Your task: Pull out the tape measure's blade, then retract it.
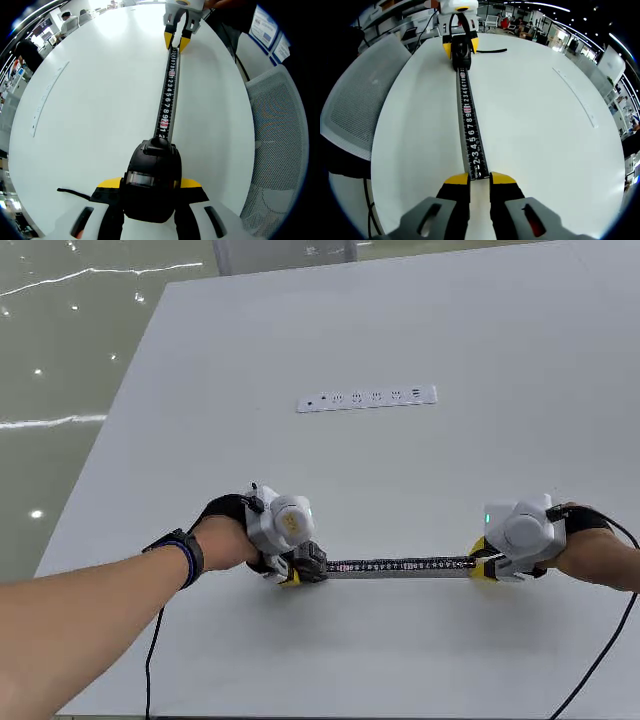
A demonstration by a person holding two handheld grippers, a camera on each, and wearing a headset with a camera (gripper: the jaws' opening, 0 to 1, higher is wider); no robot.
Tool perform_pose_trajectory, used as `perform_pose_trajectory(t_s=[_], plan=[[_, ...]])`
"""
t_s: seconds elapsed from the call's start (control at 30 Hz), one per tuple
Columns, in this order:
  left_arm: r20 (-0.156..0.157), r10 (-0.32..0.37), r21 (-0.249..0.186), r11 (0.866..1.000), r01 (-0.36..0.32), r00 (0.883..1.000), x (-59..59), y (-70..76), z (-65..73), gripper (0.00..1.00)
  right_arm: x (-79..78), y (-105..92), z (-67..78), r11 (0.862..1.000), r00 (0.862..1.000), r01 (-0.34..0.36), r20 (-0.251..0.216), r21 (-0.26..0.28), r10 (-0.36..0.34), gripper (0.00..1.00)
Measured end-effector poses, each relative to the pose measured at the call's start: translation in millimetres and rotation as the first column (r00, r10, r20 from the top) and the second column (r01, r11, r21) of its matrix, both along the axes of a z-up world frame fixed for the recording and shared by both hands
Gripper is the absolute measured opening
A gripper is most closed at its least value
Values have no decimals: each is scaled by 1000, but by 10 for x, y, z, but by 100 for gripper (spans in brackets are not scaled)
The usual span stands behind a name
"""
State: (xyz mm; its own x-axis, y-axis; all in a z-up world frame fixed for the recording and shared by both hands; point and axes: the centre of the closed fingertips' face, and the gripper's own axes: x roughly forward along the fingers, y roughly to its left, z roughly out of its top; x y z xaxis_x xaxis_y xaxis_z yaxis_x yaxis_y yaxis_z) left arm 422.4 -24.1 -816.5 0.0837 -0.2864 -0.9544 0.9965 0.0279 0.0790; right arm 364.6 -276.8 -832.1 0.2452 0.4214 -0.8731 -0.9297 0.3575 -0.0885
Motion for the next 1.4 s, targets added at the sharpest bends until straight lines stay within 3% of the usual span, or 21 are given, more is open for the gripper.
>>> perform_pose_trajectory(t_s=[0.33,0.87,1.07,1.23,1.4], plan=[[2,-6,3,1000,6,1000,-6,2,1,36,-17,-147,-8,1000,1000,-2,-8,-13,2,13],[5,-21,6,1000,21,1000,-2,-5,-7,36,-45,-114,18,1000,1000,8,-1,-10,-8,15],[8,-19,0,1000,19,1000,-4,-8,-3,37,-37,-110,14,999,1000,-4,11,-49,4,16],[17,-31,24,999,30,999,-3,3,-2,37,-43,-114,14,999,1000,25,20,-48,-24,16],[20,-39,38,999,38,999,-6,14,6,38,-44,-132,21,994,995,100,19,-42,-100,16]])
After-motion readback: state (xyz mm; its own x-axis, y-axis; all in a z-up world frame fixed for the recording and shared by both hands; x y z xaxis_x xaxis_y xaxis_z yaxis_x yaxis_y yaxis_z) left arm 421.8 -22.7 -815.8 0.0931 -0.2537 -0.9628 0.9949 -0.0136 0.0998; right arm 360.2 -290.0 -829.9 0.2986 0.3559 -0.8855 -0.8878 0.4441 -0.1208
